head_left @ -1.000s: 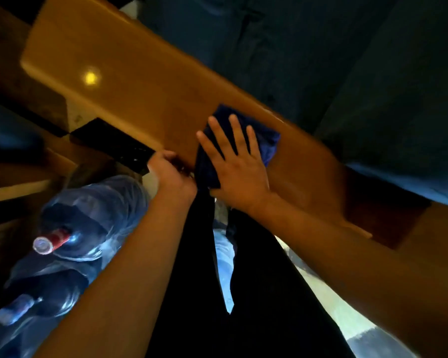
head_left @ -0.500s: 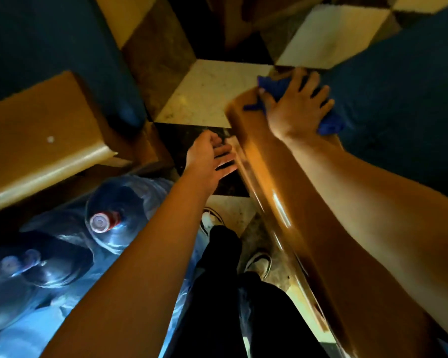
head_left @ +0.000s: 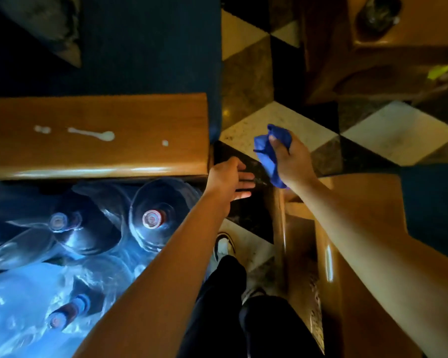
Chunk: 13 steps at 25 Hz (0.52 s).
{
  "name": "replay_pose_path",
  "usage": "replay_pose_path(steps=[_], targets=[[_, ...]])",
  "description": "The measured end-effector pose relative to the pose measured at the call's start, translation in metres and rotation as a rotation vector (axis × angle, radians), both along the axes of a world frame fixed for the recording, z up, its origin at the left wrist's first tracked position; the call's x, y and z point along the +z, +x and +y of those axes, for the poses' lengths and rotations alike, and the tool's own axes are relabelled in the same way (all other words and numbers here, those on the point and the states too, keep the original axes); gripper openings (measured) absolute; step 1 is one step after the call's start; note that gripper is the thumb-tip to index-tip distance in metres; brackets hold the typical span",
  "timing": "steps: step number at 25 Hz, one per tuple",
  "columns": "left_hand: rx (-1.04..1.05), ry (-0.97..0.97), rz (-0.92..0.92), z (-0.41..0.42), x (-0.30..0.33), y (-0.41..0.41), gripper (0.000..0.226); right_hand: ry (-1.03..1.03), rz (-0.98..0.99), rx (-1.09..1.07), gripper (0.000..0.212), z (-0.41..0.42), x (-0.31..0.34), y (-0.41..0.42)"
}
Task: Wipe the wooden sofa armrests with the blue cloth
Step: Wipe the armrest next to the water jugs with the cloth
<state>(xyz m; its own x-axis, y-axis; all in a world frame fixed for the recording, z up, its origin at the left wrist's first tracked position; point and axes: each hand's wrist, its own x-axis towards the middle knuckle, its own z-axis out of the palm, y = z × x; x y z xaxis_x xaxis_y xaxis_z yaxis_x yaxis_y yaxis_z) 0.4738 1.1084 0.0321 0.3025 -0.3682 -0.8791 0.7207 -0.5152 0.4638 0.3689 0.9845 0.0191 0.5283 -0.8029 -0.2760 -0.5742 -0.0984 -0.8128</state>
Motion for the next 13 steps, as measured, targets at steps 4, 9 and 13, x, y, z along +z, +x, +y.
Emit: replay_pose_path(steps=[4, 9, 13], targets=[[0.188, 0.121, 0.041, 0.049, -0.007, 0.029, 0.026, -0.013, -0.257, 0.026, 0.04, 0.041, 0.014, 0.079], [0.669, 0.133, -0.005, 0.096, -0.013, 0.061, 0.015, -0.458, -0.017, 0.628, 0.066, 0.058, -0.007, 0.143], [0.951, 0.1, -0.051, 0.102, -0.006, 0.096, 0.032, -0.78, 0.373, 0.844, 0.077, 0.049, -0.017, 0.187]])
